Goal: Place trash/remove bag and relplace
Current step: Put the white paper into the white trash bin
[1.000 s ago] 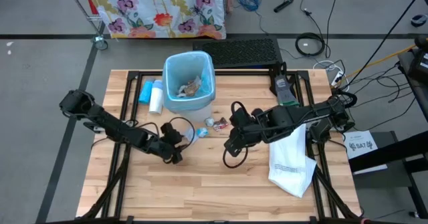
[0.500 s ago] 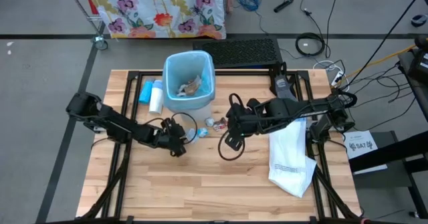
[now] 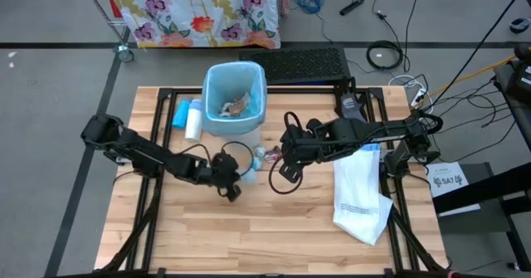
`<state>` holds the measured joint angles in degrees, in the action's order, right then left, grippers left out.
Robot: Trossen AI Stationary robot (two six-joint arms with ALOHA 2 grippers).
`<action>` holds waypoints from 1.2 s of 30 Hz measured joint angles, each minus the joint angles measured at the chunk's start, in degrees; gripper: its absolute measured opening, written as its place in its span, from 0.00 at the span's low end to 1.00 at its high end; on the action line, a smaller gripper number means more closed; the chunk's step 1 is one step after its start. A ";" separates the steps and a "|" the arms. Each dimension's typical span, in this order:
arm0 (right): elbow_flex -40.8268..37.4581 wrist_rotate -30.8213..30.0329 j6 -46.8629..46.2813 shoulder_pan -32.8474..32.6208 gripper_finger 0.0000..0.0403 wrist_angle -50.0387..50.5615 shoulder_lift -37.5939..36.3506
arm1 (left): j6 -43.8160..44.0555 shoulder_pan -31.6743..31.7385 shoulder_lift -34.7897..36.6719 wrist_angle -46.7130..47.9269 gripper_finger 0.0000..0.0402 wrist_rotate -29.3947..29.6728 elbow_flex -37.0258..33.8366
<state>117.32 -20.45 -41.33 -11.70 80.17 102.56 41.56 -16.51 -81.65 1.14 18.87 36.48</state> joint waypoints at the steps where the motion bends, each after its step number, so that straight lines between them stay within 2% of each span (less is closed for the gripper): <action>1: 0.00 0.09 0.01 -0.05 0.44 0.37 0.00 | 0.00 -1.29 0.00 0.95 0.01 0.18 2.51; 7: 0.00 1.41 -0.56 -0.15 0.44 3.13 0.00 | 0.04 -8.61 0.00 19.45 0.00 6.65 20.97; 12: 0.00 1.53 -1.09 -1.58 0.44 3.84 0.00 | 0.05 -11.07 0.00 38.69 0.00 13.59 37.02; 17: 0.00 1.55 -0.59 -3.34 0.44 3.56 0.00 | -1.30 -9.18 0.02 57.96 0.00 20.56 53.56; 20: 0.00 1.52 -0.36 -3.86 0.44 3.52 0.00 | -6.77 -4.90 0.13 62.64 0.00 21.08 60.69; 24: 0.00 1.53 -1.30 -4.18 0.44 3.49 0.00 | -15.98 4.99 2.69 64.30 0.00 16.62 64.97; 31: 0.00 1.53 -5.80 -4.29 0.44 3.31 0.00 | -31.51 23.56 7.05 63.70 0.00 -0.72 65.10; 36: 0.00 1.35 -10.51 -4.19 0.44 2.78 0.00 | -39.97 34.58 6.91 64.20 0.00 -7.06 65.10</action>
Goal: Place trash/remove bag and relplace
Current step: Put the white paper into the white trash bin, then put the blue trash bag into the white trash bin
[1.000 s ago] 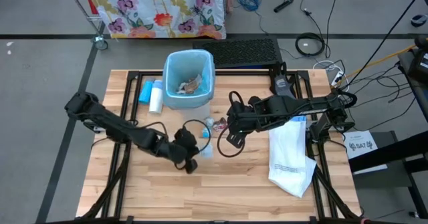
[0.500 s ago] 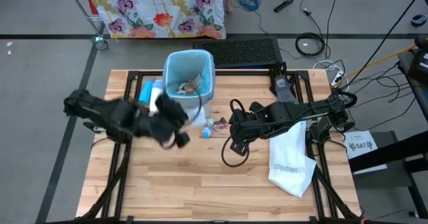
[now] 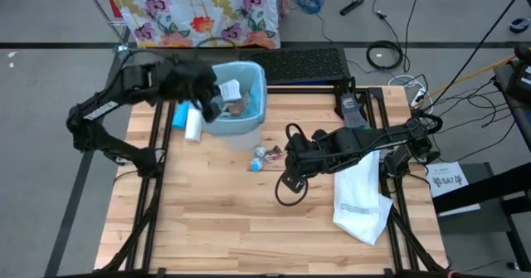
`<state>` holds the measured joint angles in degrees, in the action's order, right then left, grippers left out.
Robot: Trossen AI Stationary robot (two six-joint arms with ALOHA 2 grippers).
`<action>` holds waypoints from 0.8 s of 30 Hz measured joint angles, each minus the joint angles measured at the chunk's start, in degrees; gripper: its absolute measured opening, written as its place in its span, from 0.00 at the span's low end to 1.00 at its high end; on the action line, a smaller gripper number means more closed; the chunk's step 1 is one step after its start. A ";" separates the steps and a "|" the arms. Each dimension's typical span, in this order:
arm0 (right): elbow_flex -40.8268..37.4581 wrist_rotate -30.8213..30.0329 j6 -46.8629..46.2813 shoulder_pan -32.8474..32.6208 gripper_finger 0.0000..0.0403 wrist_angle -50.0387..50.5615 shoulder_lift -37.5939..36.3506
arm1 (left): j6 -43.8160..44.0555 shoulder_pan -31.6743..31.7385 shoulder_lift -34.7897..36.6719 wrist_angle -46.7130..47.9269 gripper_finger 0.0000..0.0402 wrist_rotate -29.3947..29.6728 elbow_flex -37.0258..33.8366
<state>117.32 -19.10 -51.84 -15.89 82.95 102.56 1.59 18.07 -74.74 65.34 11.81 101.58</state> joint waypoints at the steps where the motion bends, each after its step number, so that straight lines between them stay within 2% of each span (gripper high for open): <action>1: 0.00 -0.05 -1.10 0.09 0.44 -0.39 0.00 | -0.45 1.85 -0.32 -0.10 0.01 -0.04 0.00; 6: 0.00 -0.15 -5.40 0.61 0.44 -2.12 0.00 | -1.29 8.43 -3.42 -0.20 0.08 -0.59 -0.03; 13: 0.02 -0.52 -10.75 1.23 0.44 -3.54 0.33 | -9.83 13.16 -7.77 1.22 0.24 -6.74 -0.09; 18: 0.04 -0.59 -12.07 2.06 0.44 -3.93 2.46 | -15.47 13.49 -8.31 1.26 0.34 -7.10 -0.09; 24: 0.03 3.17 -10.48 5.93 0.44 -5.69 8.51 | -13.20 11.42 -8.13 5.20 0.35 -6.95 -0.09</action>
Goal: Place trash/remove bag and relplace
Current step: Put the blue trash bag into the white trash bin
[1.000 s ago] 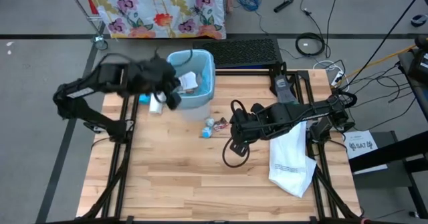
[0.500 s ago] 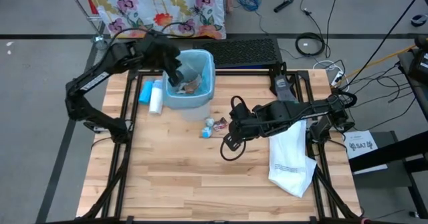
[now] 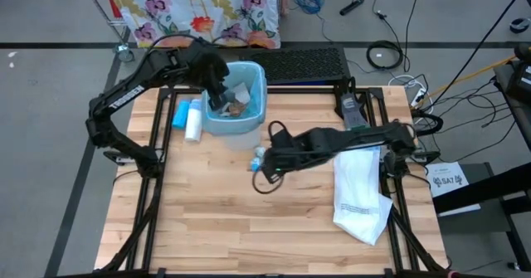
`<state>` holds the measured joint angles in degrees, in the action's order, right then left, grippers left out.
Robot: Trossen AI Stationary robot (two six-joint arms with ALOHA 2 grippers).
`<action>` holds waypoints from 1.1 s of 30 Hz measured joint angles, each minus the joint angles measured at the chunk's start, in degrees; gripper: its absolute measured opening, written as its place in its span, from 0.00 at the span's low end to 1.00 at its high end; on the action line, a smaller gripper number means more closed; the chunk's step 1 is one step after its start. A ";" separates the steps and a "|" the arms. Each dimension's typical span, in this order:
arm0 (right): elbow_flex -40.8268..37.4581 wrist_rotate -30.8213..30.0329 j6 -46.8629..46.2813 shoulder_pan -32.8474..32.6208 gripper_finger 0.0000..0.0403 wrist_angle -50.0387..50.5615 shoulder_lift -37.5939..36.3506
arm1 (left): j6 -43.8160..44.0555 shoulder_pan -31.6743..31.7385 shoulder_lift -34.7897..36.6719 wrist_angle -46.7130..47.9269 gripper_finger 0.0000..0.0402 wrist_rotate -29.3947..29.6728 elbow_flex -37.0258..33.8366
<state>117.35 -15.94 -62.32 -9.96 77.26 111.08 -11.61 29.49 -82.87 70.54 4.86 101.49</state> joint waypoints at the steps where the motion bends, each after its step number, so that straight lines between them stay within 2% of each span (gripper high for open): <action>1: -0.01 0.78 1.17 0.75 0.44 -0.79 1.17 | -0.99 -0.27 0.27 1.55 0.35 -0.06 0.00; 4: -0.01 1.37 3.50 2.64 0.44 -3.97 4.80 | 0.03 -0.43 1.54 1.65 0.35 -1.06 -0.02; 8: -0.01 1.74 4.38 4.49 0.44 -8.22 9.74 | 0.42 0.38 4.74 1.72 0.35 -9.27 -0.02; 10: -0.01 2.89 4.48 5.26 0.44 -10.30 12.54 | 0.68 1.39 6.80 1.73 0.35 -11.59 -0.02; 19: -0.05 7.01 4.40 6.93 0.44 -18.93 23.45 | 0.84 4.02 16.71 6.00 0.35 -11.53 -0.02; 26: -0.01 6.09 4.78 7.81 0.43 -20.87 28.12 | 3.81 4.03 20.56 6.69 0.35 -11.27 0.00; 30: 0.17 4.78 6.04 7.72 0.31 -22.13 28.95 | 3.82 4.03 21.90 6.82 0.35 -10.60 0.00; 33: 0.09 4.91 7.38 7.18 0.14 -22.23 28.40 | 3.84 4.03 22.53 6.91 0.35 -10.53 -0.02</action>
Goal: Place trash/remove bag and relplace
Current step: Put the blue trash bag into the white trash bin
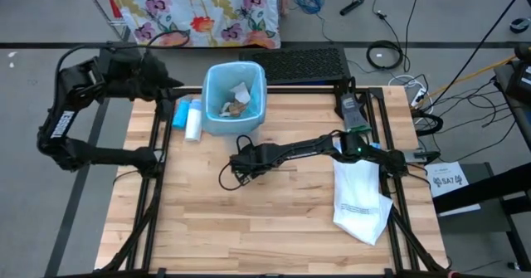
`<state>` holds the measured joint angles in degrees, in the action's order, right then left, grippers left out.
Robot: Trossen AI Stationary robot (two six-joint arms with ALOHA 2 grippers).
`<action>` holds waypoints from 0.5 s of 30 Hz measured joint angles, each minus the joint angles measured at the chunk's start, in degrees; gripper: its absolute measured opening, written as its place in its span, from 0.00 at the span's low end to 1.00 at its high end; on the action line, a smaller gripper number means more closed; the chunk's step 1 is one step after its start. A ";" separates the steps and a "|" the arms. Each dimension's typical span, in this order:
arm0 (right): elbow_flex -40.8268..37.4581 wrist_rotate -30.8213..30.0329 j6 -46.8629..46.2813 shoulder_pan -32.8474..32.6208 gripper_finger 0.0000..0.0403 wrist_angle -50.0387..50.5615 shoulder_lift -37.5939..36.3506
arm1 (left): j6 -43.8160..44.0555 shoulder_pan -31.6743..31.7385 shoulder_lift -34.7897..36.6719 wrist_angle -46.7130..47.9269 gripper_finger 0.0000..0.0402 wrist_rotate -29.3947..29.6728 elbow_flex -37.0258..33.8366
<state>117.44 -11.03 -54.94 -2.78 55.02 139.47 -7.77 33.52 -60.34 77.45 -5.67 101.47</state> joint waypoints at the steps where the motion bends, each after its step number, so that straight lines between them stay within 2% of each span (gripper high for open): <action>1: -0.08 0.08 0.49 -0.34 0.08 0.04 -0.29 | 0.00 0.00 0.06 0.06 0.35 0.00 0.02; 3: -0.32 0.50 1.05 -1.36 0.03 1.59 -1.57 | -0.01 -0.03 0.15 0.02 0.35 0.02 0.02; 5: -0.30 -2.17 -0.58 -2.74 0.02 2.76 -3.69 | -0.01 0.00 0.12 0.00 0.35 0.05 0.02; 7: -0.22 -7.66 -2.44 -4.53 0.01 5.39 -6.31 | -0.01 0.00 0.05 -0.03 0.35 0.15 0.02; 11: -0.08 -22.77 -4.10 -8.65 0.01 6.60 -8.51 | -0.20 0.00 -0.02 -0.15 0.35 0.18 0.02; 12: -0.08 -24.32 -5.26 -9.21 0.01 6.51 -8.54 | -0.38 0.00 -0.04 -0.13 0.35 0.18 0.02; 15: -2.48 -23.08 -8.38 -9.11 0.01 3.08 -8.64 | -1.46 -0.02 -0.02 -0.14 0.35 0.18 0.01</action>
<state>114.96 -34.11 -63.32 -11.89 58.10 130.83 -9.23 33.50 -60.36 77.31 -5.50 101.49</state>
